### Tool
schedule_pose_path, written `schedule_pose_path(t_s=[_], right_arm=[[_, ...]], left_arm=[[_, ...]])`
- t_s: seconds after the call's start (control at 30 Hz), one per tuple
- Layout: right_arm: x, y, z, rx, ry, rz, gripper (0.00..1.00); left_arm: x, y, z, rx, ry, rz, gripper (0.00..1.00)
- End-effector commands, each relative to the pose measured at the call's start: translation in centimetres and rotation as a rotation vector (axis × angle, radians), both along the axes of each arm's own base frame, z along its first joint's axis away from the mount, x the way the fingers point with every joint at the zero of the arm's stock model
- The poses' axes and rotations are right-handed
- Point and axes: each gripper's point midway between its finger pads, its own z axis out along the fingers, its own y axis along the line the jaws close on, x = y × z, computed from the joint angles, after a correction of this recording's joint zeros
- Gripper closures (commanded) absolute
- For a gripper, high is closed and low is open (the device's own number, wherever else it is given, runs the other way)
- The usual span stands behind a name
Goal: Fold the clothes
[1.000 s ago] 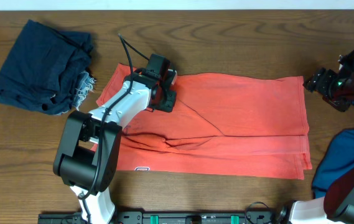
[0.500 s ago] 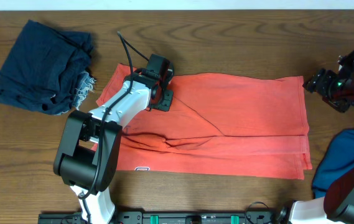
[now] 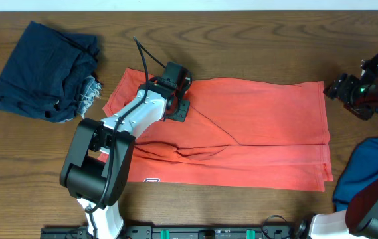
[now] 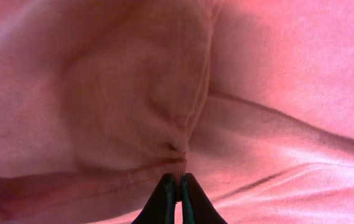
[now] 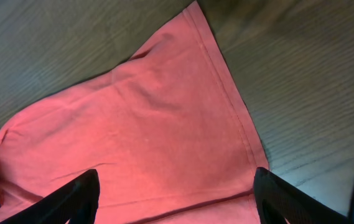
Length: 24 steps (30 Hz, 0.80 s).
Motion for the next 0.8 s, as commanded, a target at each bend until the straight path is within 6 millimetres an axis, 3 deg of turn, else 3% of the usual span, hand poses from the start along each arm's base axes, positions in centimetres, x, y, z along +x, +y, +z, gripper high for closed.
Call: schedule_pose_path(t_s=[0.0, 0.17, 0.3, 0.63, 0.67, 0.7, 0.77], right_arm=[[0.0, 0.3, -0.2, -0.009, 0.007, 0.021, 0.23], [0.0, 0.2, -0.2, -0.01, 0.007, 0.021, 0.23], [0.0, 0.2, -0.2, -0.01, 0.007, 0.021, 0.23], [0.1, 0.2, -0.2, -0.011, 0.003, 0.021, 0.22], [0.1, 0.2, -0.2, -0.011, 0.002, 0.021, 0.22], [0.1, 0.2, -0.2, -0.011, 0.002, 0.021, 0.22], [0.1, 0.2, -0.2, -0.011, 0.003, 0.021, 0.22]], left_arm=[[0.2, 0.3, 0.1, 0.024, -0.001, 0.0, 0.94], [0.2, -1.5, 3.4, -0.096, -0.016, -0.002, 0.94], [0.3, -1.7, 5.6, -0.136, -0.052, 0.039, 0.94], [-1.1, -3.9, 6.2, -0.254, 0.014, 0.03, 0.93], [-1.2, -3.9, 6.2, -0.252, 0.018, 0.028, 0.83], [-1.4, -3.9, 6.1, -0.248, 0.026, 0.028, 0.64], [-1.7, -3.3, 5.8, -0.216, 0.036, 0.04, 0.61]])
